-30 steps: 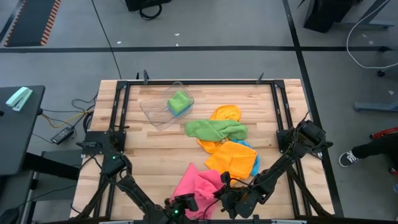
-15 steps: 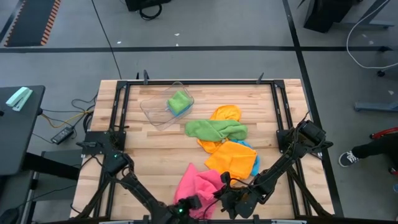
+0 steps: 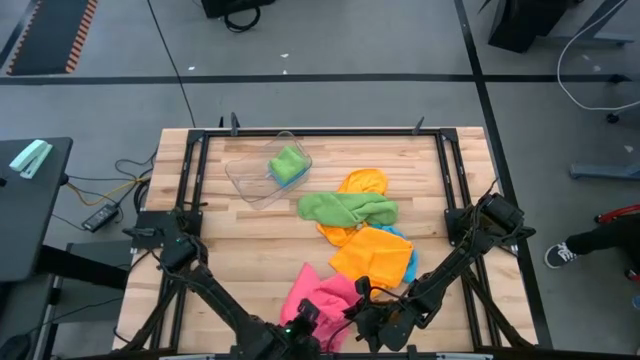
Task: Fold microfiber towels
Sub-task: Fold the left pink microfiber towel
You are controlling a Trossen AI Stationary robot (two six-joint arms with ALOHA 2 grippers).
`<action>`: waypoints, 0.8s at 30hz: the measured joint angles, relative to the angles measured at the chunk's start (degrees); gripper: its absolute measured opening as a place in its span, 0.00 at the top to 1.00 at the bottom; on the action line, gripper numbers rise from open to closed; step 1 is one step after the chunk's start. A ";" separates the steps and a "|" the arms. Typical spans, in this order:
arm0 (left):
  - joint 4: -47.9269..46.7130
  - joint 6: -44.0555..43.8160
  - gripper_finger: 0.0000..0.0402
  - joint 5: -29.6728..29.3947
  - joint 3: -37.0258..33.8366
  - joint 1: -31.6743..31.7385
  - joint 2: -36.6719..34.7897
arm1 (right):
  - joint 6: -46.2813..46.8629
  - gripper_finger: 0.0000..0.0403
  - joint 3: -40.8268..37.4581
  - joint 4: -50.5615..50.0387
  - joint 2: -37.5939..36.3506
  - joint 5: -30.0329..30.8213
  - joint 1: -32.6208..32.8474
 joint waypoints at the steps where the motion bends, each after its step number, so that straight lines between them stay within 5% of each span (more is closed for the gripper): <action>1: -0.15 -2.92 0.97 0.08 0.00 -0.05 -0.70 | 0.00 0.95 0.00 0.01 0.00 0.00 -0.02; 9: -0.69 -15.98 0.84 7.46 -0.20 0.75 -2.10 | 1.06 0.95 0.00 -0.02 0.00 0.42 -0.04; 20: -0.11 0.34 0.72 6.91 0.96 -1.57 -2.00 | 2.57 0.95 0.02 -0.02 -0.02 0.87 -0.04; 24: -3.72 -4.79 0.73 2.03 1.03 -2.92 -2.00 | 2.60 0.95 0.00 -0.08 -1.05 0.86 0.01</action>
